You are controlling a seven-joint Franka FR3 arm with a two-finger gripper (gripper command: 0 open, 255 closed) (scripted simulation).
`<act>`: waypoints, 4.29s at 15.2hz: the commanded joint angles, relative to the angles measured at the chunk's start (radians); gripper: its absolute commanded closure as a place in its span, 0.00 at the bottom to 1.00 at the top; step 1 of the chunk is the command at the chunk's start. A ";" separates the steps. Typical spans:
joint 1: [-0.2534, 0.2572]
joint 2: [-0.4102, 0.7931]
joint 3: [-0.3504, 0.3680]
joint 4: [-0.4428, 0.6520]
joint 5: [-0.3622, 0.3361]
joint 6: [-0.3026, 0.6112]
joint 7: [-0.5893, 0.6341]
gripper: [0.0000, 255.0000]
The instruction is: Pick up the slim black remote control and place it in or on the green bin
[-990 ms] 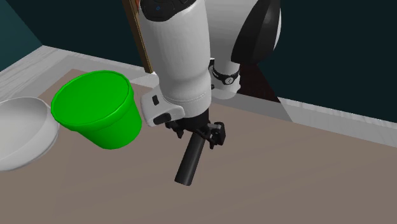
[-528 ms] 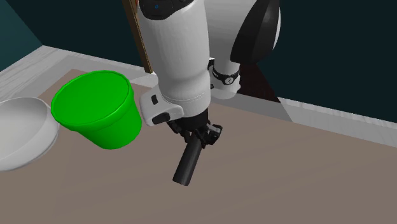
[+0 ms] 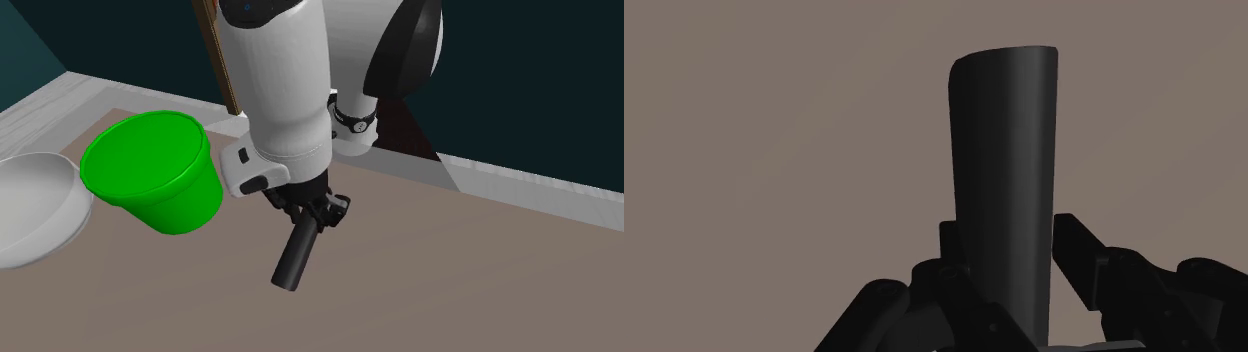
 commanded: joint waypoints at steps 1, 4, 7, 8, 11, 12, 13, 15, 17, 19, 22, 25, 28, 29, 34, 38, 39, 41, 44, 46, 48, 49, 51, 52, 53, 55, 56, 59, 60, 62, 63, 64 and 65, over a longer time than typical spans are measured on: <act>-0.001 -0.013 0.003 0.009 -0.003 -0.025 0.004 1.00; -0.004 -0.041 0.008 0.030 -0.009 -0.072 0.012 1.00; -0.006 -0.065 0.012 0.052 -0.013 -0.119 0.019 1.00; -0.007 -0.073 0.014 0.060 -0.015 -0.134 0.021 1.00; -0.008 -0.094 0.018 0.086 -0.018 -0.180 0.027 1.00; -0.008 -0.100 0.020 0.094 -0.018 -0.195 0.028 1.00; -0.009 -0.106 0.021 0.104 -0.019 -0.210 0.030 1.00; -0.009 -0.118 0.024 0.122 -0.020 -0.240 0.033 1.00; -0.009 -0.128 0.027 0.142 -0.021 -0.270 0.036 1.00; -0.010 -0.137 0.029 0.162 -0.022 -0.299 0.039 1.00; -0.010 -0.148 0.033 0.194 -0.022 -0.342 0.043 1.00; -0.009 -0.157 0.036 0.227 -0.022 -0.384 0.046 1.00; -0.009 -0.164 0.039 0.262 -0.022 -0.426 0.049 1.00; -0.008 -0.166 0.040 0.274 -0.021 -0.439 0.050 1.00; -0.007 -0.171 0.044 0.337 -0.020 -0.508 0.055 1.00; -0.005 -0.171 0.047 0.391 -0.018 -0.561 0.058 1.00; -0.005 -0.170 0.048 0.405 -0.018 -0.574 0.058 1.00; -0.004 -0.169 0.049 0.433 -0.017 -0.601 0.060 1.00; -0.021 -0.163 0.012 0.443 -0.033 -0.606 0.011 1.00; -0.038 -0.154 -0.026 0.454 -0.049 -0.608 -0.039 1.00; -0.054 -0.140 -0.065 0.469 -0.063 -0.609 -0.089 1.00; -0.061 -0.131 -0.085 0.478 -0.069 -0.610 -0.114 1.00; -0.075 -0.110 -0.124 0.499 -0.079 -0.610 -0.165 1.00; -0.081 -0.098 -0.144 0.512 -0.084 -0.610 -0.191 1.00; -0.087 -0.084 -0.164 0.525 -0.087 -0.610 -0.218 1.00; -0.099 -0.054 -0.205 0.556 -0.091 -0.610 -0.271 1.00; -0.104 -0.037 -0.226 0.572 -0.091 -0.610 -0.299 1.00; -0.119 0.023 -0.289 0.629 -0.084 -0.610 -0.384 1.00; -0.125 0.053 -0.317 0.658 -0.077 -0.611 -0.423 1.00; -0.127 0.052 -0.319 0.630 -0.078 -0.584 -0.424 1.00; -0.127 0.052 -0.320 0.617 -0.078 -0.571 -0.424 1.00; -0.128 0.053 -0.321 0.604 -0.079 -0.557 -0.425 1.00; -0.129 0.053 -0.322 0.591 -0.079 -0.544 -0.426 1.00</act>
